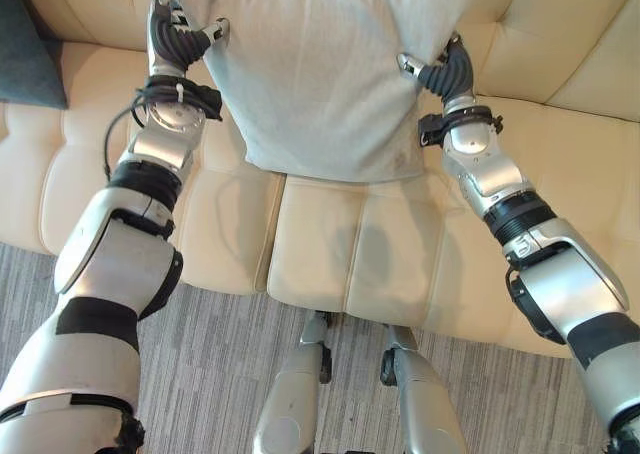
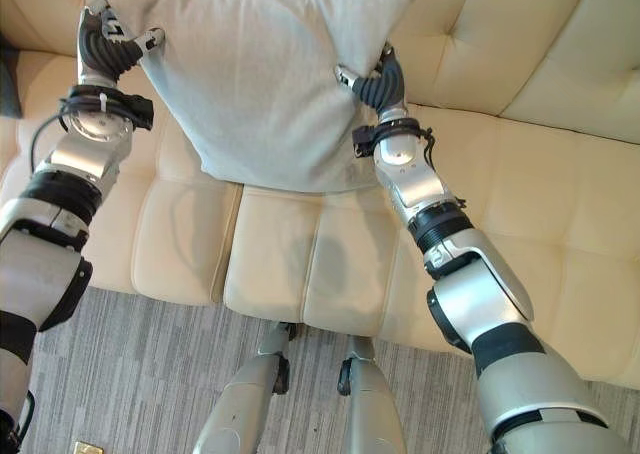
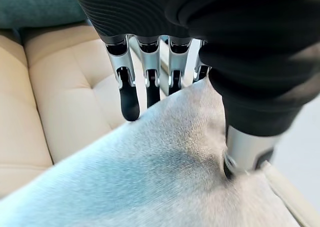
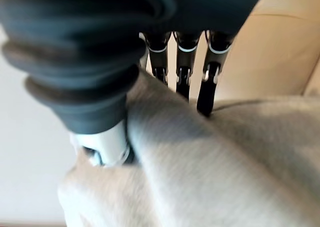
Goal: Pick up all the scattered cushions and arrange them neatly on the sofa.
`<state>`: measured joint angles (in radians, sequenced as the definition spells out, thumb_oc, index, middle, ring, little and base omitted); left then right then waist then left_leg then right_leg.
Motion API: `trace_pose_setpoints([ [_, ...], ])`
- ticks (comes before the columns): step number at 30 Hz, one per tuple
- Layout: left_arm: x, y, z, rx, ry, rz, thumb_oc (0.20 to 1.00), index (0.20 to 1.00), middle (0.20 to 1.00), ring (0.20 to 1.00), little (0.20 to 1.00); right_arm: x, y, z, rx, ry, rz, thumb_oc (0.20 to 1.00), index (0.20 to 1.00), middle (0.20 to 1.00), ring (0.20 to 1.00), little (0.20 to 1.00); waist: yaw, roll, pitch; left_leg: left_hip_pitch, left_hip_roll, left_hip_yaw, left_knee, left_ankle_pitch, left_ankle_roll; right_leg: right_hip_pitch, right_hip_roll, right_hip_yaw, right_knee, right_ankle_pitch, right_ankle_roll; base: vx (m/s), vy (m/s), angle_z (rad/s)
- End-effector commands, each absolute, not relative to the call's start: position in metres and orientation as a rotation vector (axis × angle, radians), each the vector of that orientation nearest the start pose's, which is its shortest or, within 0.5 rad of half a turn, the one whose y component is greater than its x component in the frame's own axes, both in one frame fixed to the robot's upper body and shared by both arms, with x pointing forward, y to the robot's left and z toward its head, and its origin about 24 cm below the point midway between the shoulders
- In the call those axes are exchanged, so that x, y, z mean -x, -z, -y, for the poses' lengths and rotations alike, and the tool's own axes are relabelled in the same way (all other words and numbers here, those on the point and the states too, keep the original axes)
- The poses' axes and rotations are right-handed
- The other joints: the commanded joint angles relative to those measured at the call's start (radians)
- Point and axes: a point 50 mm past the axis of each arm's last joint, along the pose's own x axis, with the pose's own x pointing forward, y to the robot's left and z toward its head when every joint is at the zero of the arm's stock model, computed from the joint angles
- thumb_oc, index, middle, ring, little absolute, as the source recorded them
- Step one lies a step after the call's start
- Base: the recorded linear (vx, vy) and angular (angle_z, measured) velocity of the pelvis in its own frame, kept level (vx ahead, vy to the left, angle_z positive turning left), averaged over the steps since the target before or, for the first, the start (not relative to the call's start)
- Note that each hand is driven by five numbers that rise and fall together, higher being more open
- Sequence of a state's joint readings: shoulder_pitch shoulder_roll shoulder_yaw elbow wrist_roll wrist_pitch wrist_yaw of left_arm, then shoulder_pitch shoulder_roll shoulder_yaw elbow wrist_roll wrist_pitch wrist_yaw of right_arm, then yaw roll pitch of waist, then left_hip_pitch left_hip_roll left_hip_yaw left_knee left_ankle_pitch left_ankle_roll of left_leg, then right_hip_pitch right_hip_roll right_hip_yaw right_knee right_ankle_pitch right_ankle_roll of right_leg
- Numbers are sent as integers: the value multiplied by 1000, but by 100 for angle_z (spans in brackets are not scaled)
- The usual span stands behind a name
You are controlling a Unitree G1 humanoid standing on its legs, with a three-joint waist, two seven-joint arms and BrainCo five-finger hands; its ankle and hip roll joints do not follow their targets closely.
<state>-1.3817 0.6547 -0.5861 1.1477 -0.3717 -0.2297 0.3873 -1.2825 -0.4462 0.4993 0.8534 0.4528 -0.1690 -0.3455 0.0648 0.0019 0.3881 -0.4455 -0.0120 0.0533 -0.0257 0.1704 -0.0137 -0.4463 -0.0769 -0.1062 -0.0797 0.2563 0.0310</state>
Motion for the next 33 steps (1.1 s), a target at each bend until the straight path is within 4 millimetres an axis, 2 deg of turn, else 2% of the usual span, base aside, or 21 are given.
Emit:
trace_pose_setpoints([
  [1, -386, -367, -238, -519, -454, 721, 1000, 1000, 1000, 1000, 1000, -390, -352, 124, 175, 56, 779, 1000, 1000, 1000, 1000, 1000, 8, -15, -24, 2, -39, 3, 82, -145, -30, -32, -93, 36, 68, -77, 174, 28, -4, 7],
  [2, -379, -366, -247, -535, -465, 746, 1000, 1000, 1000, 1000, 1000, -387, -361, 145, 209, 115, 806, 1000, 1000, 1000, 1000, 1000, 8, -22, -28, 5, -39, 1, 78, -145, -31, -30, -91, 35, 62, -77, 176, 31, 1, 6],
  [6, -358, -358, -254, -521, -418, 863, 1000, 1000, 1000, 1000, 1000, -373, -360, 183, 239, 192, 854, 1000, 1000, 1000, 1000, 1000, 7, -32, -46, 25, -43, 0, 57, -144, -33, -12, -90, 32, 53, -81, 176, 56, 11, 3],
  [7, -349, -342, -261, -492, -403, 874, 1000, 1000, 1000, 1000, 1000, -365, -349, 193, 271, 196, 870, 1000, 1000, 1000, 1000, 1000, 0, -37, -57, 44, -42, 4, 48, -147, -34, 2, -91, 30, 51, -85, 174, 0, 0, 0],
  [10, -343, -324, -267, -469, -394, 857, 1000, 1000, 1000, 1000, 1000, -359, -336, 200, 295, 201, 861, 1000, 1000, 1000, 1000, 1000, -6, -37, -68, 60, -42, 4, 45, -151, -33, 15, -91, 27, 51, -90, 173, 11, 0, 0],
  [11, -335, -298, -276, -401, -383, 823, 1000, 1000, 1000, 1000, 1000, -351, -316, 216, 330, 214, 842, 1000, 1000, 1000, 1000, 1000, -13, -47, -71, 77, -42, 9, 49, -161, -32, 31, -95, 25, 52, -95, 170, 0, 0, 0],
  [12, -333, -293, -278, -400, -384, 812, 1000, 1000, 1000, 1000, 1000, -350, -312, 215, 334, 209, 833, 1000, 1000, 1000, 1000, 1000, -16, -44, -77, 81, -42, 9, 48, -162, -32, 36, -95, 25, 50, -96, 170, 0, 0, 0],
  [13, -327, -279, -281, -383, -380, 793, 1000, 1000, 1000, 1000, 1000, -345, -296, 223, 363, 209, 804, 1000, 1000, 1000, 1000, 1000, -20, -50, -84, 92, -41, 10, 52, -169, -31, 49, -95, 25, 49, -101, 168, 34, -30, 4],
  [14, -316, -247, -284, -323, -350, 734, 1000, 1000, 1000, 1000, 1000, -333, -260, 232, 402, 185, 734, 1000, 1000, 1000, 1000, 1000, -28, -64, -92, 111, -37, 13, 58, -179, -28, 70, -97, 18, 48, -106, 163, 36, -31, 5],
  [15, -314, -242, -284, -325, -348, 722, 1000, 1000, 1000, 1000, 1000, -331, -256, 231, 405, 181, 723, 1000, 1000, 1000, 1000, 1000, -29, -63, -100, 115, -37, 12, 58, -181, -28, 75, -96, 17, 45, -106, 163, 38, -42, 2],
  [17, -299, -210, -288, -308, -329, 641, 1000, 1000, 1000, 1000, 1000, -315, -219, 242, 451, 155, 630, 1000, 1000, 1000, 1000, 1000, -39, -79, -114, 144, -31, 15, 61, -194, -23, 104, -97, 14, 40, -112, 162, 76, -34, -9],
  [18, -252, -104, -299, -369, -266, 234, 1000, 1000, 1000, 1000, 1000, -263, -104, 261, 415, 108, 234, 1000, 1000, 1000, 1000, 1000, -73, -99, -172, 255, -20, 32, 40, -215, -9, 188, -77, 28, 33, -121, 166, 83, 2, -25],
  [19, -242, -79, -301, -331, -273, 134, 1000, 1000, 1000, 1000, 1000, -255, -82, 261, 390, 101, 147, 1000, 1000, 1000, 1000, 1000, -81, -104, -184, 277, -25, 39, 33, -212, -5, 199, -72, 41, 33, -115, 167, 67, 22, -35],
  [20, -242, -79, -301, -331, -273, 133, 1000, 1000, 1000, 1000, 1000, -255, -82, 261, 390, 101, 147, 1000, 1000, 1000, 1000, 1000, -81, -105, -185, 276, -25, 39, 32, -212, -4, 198, -72, 42, 32, -115, 167, -64, 59, -59],
  [21, -218, -35, -305, -286, -303, -53, 1000, 1000, 1000, 1000, 1000, -235, -41, 261, 392, 75, -28, 1000, 1000, 1000, 1000, 1000, -87, -108, -187, 320, -24, 45, 29, -223, 3, 221, -58, 60, 39, -121, 169, -94, 52, -58],
  [22, -205, -15, -305, -261, -315, -139, 1000, 1000, 1000, 1000, 1000, -224, -21, 260, 385, 62, -114, 1000, 1000, 1000, 1000, 1000, -88, -114, -186, 337, -24, 48, 29, -225, 7, 229, -52, 69, 40, -119, 170, -146, 53, -69],
  [25, -177, 21, -309, -236, -339, -313, 1000, 1000, 1000, 1000, 1000, -204, 16, 254, 407, 0, -286, 1000, 1000, 1000, 1000, 1000, -94, -126, -177, 348, -18, 62, 21, -211, 15, 198, -41, 93, 93, -79, 186, -228, -13, -53],
  [27, -170, 34, -309, -241, -330, -383, 1000, 1000, 1000, 1000, 1000, -196, 32, 250, 404, -17, -349, 1000, 1000, 1000, 1000, 1000, -84, -112, -154, 334, 17, 71, 31, -186, 14, 200, -31, 61, 207, -154, 172, -399, -44, -36],
  [30, -170, 40, -307, -274, -297, -419, 1000, 1000, 1000, 1000, 1000, -187, 45, 250, 422, -17, -407, 1000, 1000, 1000, 1000, 1000, -69, -83, -159, 304, 55, 68, 27, -136, 10, 243, -25, 52, 430, -263, 132, -310, -34, -28],
  [31, -171, 40, -307, -274, -297, -419, 1000, 1000, 1000, 1000, 1000, -187, 45, 250, 422, -16, -406, 1000, 1000, 1000, 1000, 1000, -69, -82, -160, 301, 55, 68, 27, -134, 10, 240, -24, 52, 430, -262, 132, -295, -109, 12],
  [33, -174, 40, -303, -289, -273, -417, 1000, 1000, 1000, 1000, 1000, -182, 54, 248, 380, 1, -438, 1000, 1000, 1000, 1000, 1000, -59, -77, -190, 271, 64, 57, 17, -98, -6, 317, -7, 80, 544, -288, 124, -297, -188, 21],
])
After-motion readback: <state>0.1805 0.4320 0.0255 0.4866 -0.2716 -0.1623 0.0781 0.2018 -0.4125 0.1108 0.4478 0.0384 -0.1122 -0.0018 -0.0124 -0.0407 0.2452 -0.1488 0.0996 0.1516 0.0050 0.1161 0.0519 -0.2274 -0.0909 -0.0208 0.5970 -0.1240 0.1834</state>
